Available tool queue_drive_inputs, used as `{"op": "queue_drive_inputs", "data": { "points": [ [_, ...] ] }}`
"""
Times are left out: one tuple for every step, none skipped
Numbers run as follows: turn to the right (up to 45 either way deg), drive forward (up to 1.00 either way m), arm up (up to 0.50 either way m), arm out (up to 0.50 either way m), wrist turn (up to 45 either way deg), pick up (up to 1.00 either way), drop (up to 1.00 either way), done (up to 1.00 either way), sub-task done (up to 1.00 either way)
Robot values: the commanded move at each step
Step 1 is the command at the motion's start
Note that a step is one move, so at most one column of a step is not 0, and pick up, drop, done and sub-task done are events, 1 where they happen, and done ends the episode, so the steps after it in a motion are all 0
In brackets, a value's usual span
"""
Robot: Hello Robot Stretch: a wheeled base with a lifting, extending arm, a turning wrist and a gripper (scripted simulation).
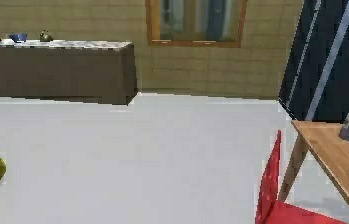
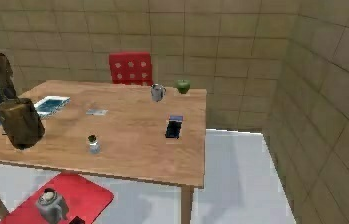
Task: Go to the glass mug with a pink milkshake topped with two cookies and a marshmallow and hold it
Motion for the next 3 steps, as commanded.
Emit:
{"op": "queue_drive_inputs", "data": {
  "points": [
    [-33.0,0.0,0.0,0.0,0.0,0.0,0.0,0.0,0.0],
    [0.0,0.0,0.5,0.0,0.0,0.0,0.0,0.0,0.0],
    [0.0,0.0,0.08,0.0,0.0,0.0,0.0,0.0,0.0]
  ]
}}
